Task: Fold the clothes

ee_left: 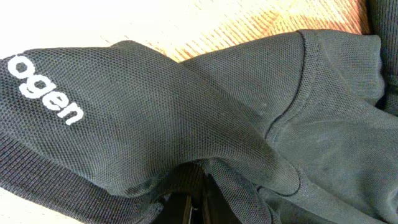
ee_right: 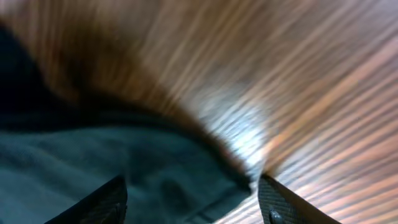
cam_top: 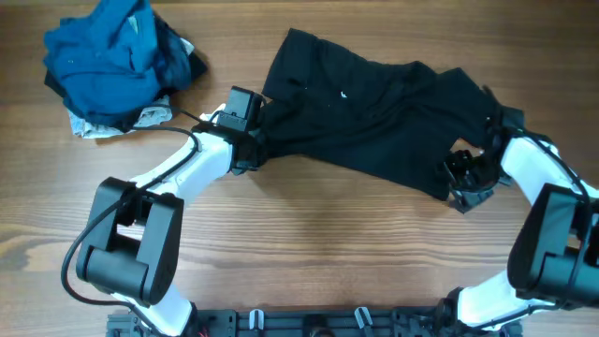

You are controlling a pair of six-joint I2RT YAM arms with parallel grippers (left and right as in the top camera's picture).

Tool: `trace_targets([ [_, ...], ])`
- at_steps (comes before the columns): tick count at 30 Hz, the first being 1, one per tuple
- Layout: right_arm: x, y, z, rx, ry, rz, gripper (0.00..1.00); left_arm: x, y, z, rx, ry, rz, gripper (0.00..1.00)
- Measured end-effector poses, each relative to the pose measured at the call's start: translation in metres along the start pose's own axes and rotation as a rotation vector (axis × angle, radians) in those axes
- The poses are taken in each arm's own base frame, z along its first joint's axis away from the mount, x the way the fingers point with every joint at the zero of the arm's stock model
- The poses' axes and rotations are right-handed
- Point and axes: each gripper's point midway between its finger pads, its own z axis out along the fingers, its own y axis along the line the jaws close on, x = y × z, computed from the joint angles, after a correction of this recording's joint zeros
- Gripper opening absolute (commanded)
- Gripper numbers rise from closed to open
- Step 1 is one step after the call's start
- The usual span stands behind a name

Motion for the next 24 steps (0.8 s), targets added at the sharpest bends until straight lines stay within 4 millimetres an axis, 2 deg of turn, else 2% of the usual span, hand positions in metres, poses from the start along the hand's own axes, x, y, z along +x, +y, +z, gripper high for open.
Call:
trace_targets([
  [4,0.008,0.011,0.004,0.008,0.006,-0.015,0.59,0.001,0.000,0.000,0.001,0.003,0.000,0.06],
  [9,0.009,0.010,0.006,0.026,0.008,0.009,0.43,0.002,0.001,0.000,-0.004,0.009,0.001,0.04],
  [11,0.009,0.009,0.006,0.036,0.004,0.017,0.34,0.002,0.002,0.000,-0.005,0.011,0.001,0.04],
  [14,0.009,0.005,0.006,0.057,-0.001,0.036,0.08,0.002,0.002,0.000,-0.007,0.012,0.002,0.04],
  [15,0.009,0.004,0.006,0.064,-0.002,0.040,0.04,0.002,0.002,0.000,-0.006,0.012,0.007,0.04],
  [20,0.010,0.004,0.005,0.087,0.016,0.044,0.04,0.004,-0.001,-0.004,0.007,0.022,0.074,0.04],
  [24,0.009,-0.009,-0.004,0.174,0.013,0.049,0.04,-0.004,-0.017,-0.033,0.072,-0.011,0.130,0.04],
])
